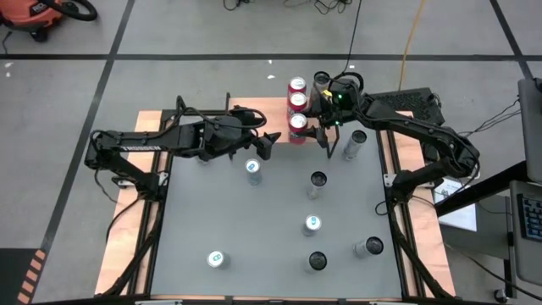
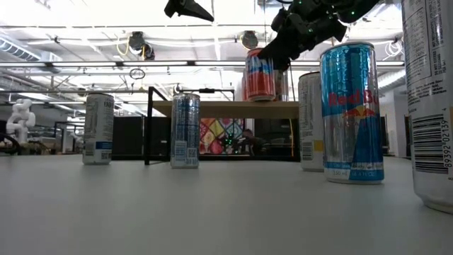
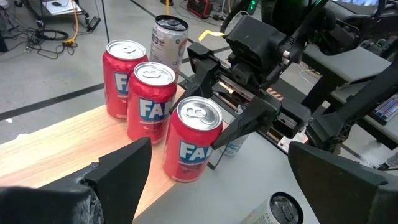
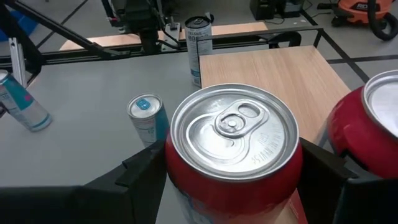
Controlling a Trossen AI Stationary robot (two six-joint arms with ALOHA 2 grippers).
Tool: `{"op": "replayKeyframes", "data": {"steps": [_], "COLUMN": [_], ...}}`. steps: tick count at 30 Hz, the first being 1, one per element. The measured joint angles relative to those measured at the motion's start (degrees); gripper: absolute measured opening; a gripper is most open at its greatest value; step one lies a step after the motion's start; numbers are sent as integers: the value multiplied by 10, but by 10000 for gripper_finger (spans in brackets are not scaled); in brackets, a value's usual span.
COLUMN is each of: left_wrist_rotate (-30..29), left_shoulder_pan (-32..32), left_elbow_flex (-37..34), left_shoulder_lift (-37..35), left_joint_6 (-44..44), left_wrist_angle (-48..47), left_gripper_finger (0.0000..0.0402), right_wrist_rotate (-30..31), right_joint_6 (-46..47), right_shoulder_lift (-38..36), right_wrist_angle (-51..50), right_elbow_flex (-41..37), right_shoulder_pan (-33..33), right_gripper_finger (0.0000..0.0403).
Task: Place canned beverage on shelf
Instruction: Put the orange soda can on the shelf aligned with the other orange soda can
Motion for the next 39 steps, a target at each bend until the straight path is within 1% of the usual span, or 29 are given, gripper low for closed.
{"op": "replayKeyframes", "data": {"steps": [3,9,13,24,39], "left_wrist_rotate": [0,2,8,14,18], "left_shoulder_pan": [0,0,0,0,0], "left_elbow_flex": [0,0,0,0,0], "left_shoulder_lift": [0,0,0,0,0], "left_joint_6": [0,0,0,1,1], "left_wrist_angle": [0,0,0,-12,-14], "left_gripper_finger": [380,380,380,380,380], "right_wrist_rotate": [5,23,29,32,30], "right_joint_6": [1,2,12,17,31], "right_shoulder_lift": [0,0,0,-14,-14], "right_wrist_angle": [-3,-9,-9,-28,-22], "right_elbow_flex": [0,0,0,0,-1], "right_shoulder_pan": [0,0,-3,-5,-7], "right_gripper_finger": [262,292,302,303,304]}}
